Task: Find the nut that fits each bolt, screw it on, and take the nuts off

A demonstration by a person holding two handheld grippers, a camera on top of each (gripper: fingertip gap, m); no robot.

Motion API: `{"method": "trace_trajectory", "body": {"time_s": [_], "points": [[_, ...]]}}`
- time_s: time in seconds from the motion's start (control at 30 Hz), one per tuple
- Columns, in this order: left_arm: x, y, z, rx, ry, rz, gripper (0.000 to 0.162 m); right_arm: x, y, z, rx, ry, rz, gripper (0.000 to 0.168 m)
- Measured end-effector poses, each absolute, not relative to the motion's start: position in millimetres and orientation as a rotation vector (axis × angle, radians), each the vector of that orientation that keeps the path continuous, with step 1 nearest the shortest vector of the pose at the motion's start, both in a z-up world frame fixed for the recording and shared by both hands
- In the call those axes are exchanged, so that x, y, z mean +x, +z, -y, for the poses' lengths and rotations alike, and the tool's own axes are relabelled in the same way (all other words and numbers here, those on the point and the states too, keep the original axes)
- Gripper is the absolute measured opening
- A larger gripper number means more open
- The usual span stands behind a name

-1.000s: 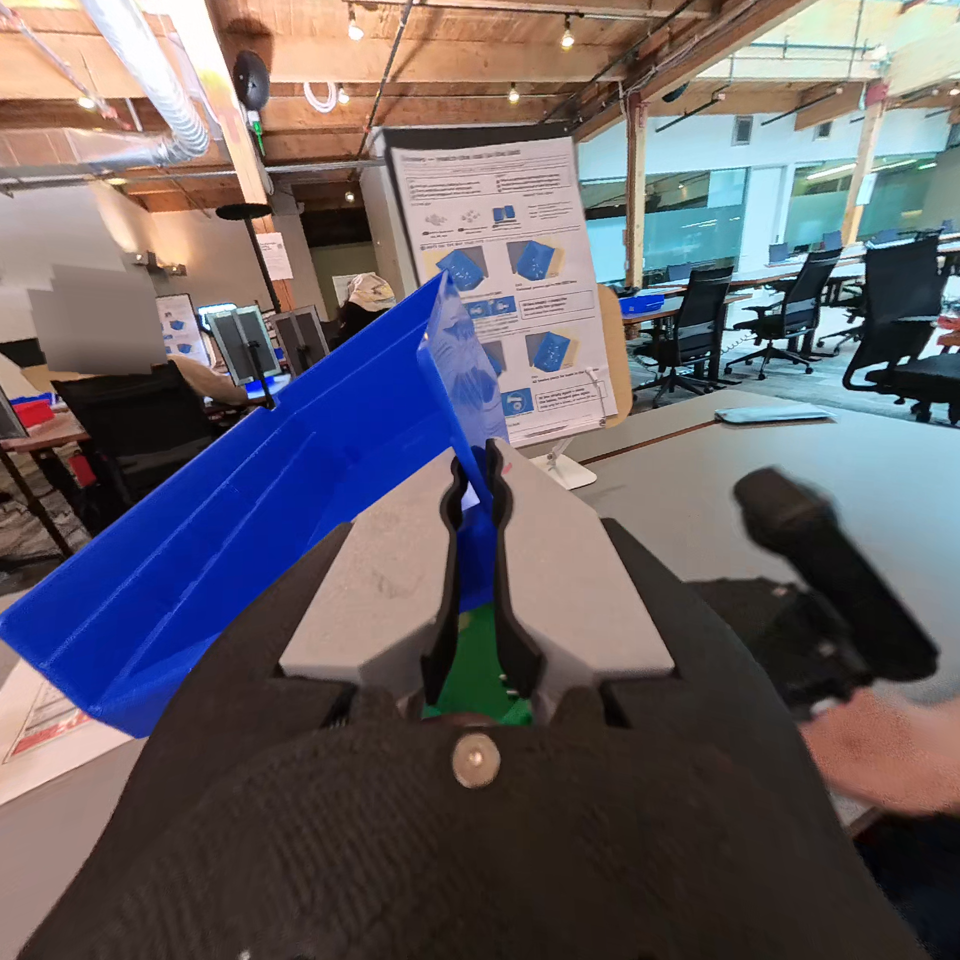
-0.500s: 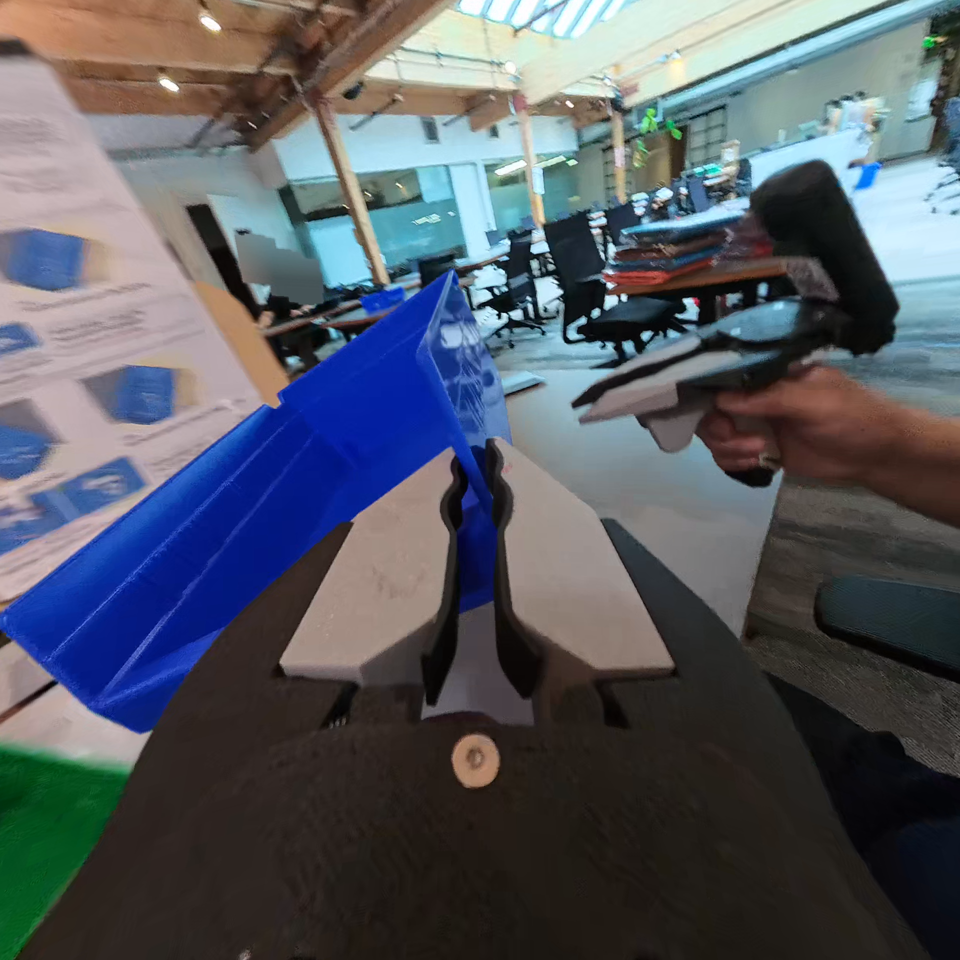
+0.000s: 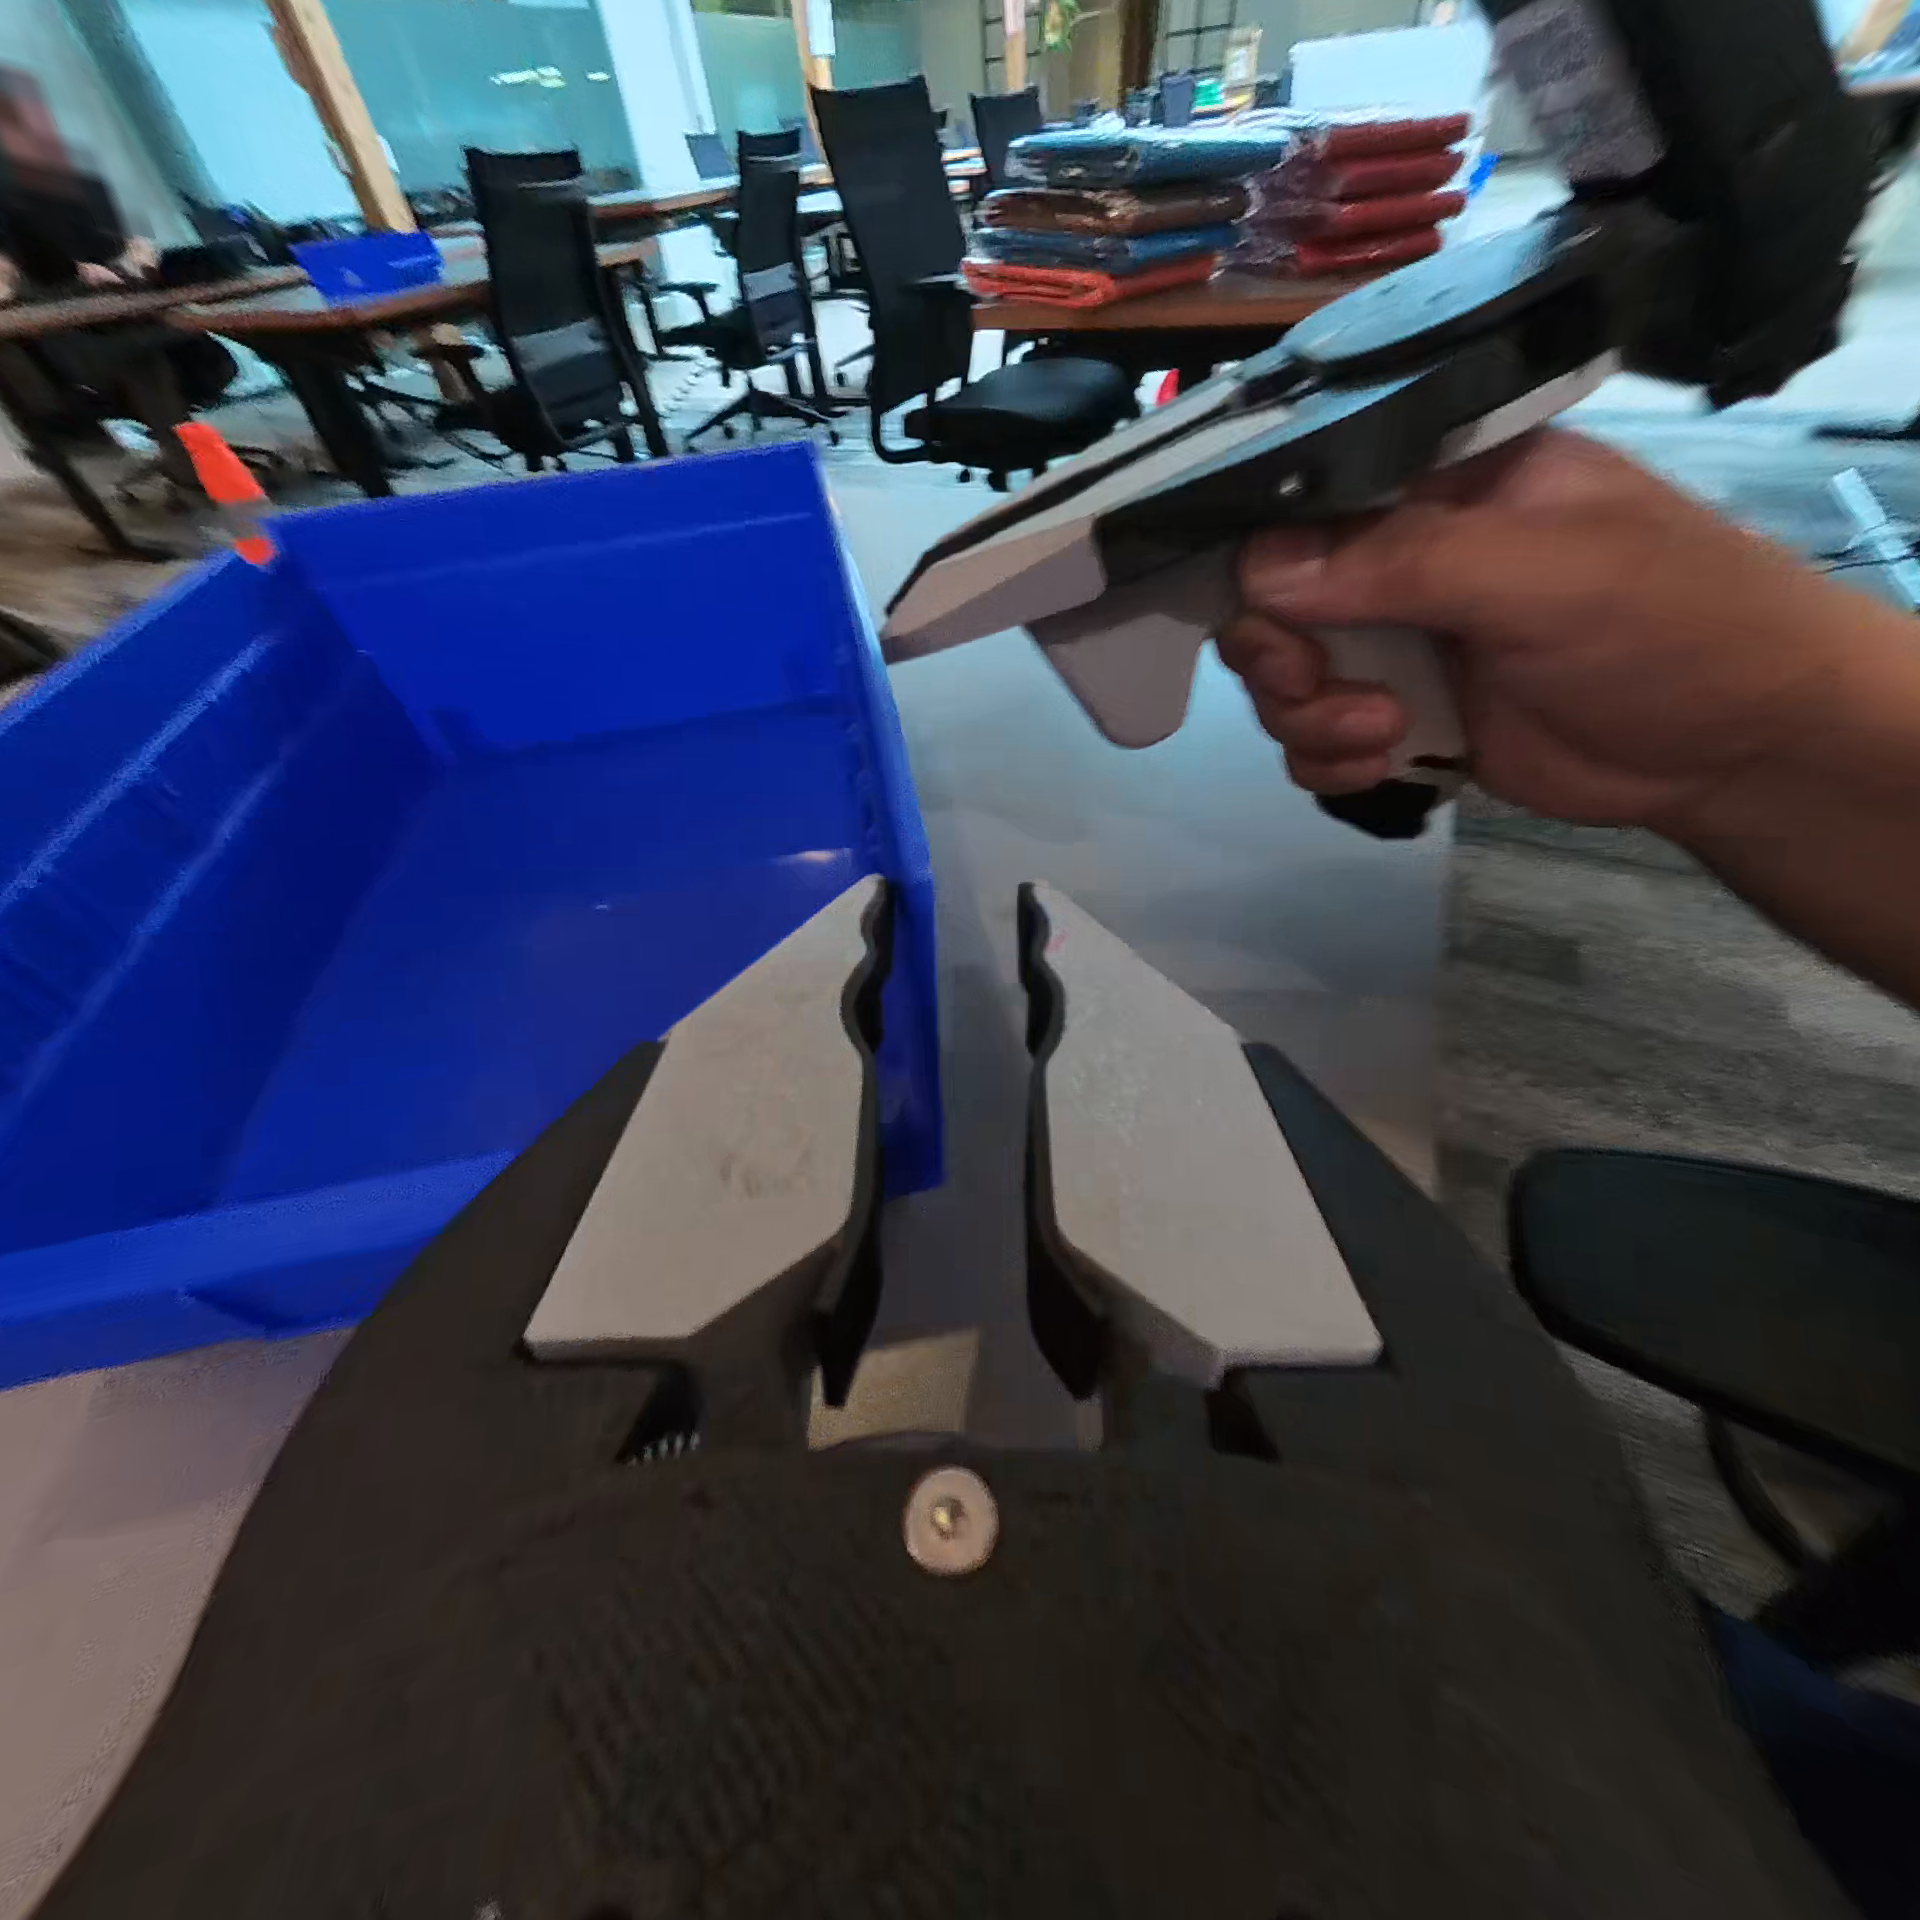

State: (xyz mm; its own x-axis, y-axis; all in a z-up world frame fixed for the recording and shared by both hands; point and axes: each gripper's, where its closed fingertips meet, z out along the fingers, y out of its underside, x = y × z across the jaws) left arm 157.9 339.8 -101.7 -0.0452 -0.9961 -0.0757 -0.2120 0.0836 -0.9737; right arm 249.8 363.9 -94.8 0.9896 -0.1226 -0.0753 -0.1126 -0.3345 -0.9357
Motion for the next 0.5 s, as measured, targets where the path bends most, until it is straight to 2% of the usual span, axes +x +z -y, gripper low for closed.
{"method": "trace_trajectory", "body": {"time_s": [0.03,0.2,0.27,0.33,0.37,0.5], "points": [[153.5,-98.7,-338.5,-1.303,-1.111,-1.431,0.026,253.6,-97.4,-364.4,-1.927,-0.020,-0.173,0.029],[89.8,-74.6,-362.7,-1.336,-1.161,-1.410,0.045,255.0,-74.1,-352.9,-1.882,-0.090,-0.159,0.030],[51.6,-71.6,-388.5,-1.372,-1.082,-1.395,0.046,228.2,-53.5,-351.6,-1.834,-0.058,-0.079,0.031],[12.0,-72.3,-422.6,-1.448,-0.971,-1.368,0.055,183.8,-40.9,-355.3,-1.819,0.028,0.044,0.033],[-7.7,-73.6,-440.1,-1.493,-0.913,-1.354,0.060,157.8,-40.2,-358.2,-1.831,0.089,0.108,0.035],[-80.4,-88.9,-504.0,-1.672,-0.665,-1.318,0.064,71.6,-71.9,-373.7,-1.976,0.225,0.356,0.040]]}}
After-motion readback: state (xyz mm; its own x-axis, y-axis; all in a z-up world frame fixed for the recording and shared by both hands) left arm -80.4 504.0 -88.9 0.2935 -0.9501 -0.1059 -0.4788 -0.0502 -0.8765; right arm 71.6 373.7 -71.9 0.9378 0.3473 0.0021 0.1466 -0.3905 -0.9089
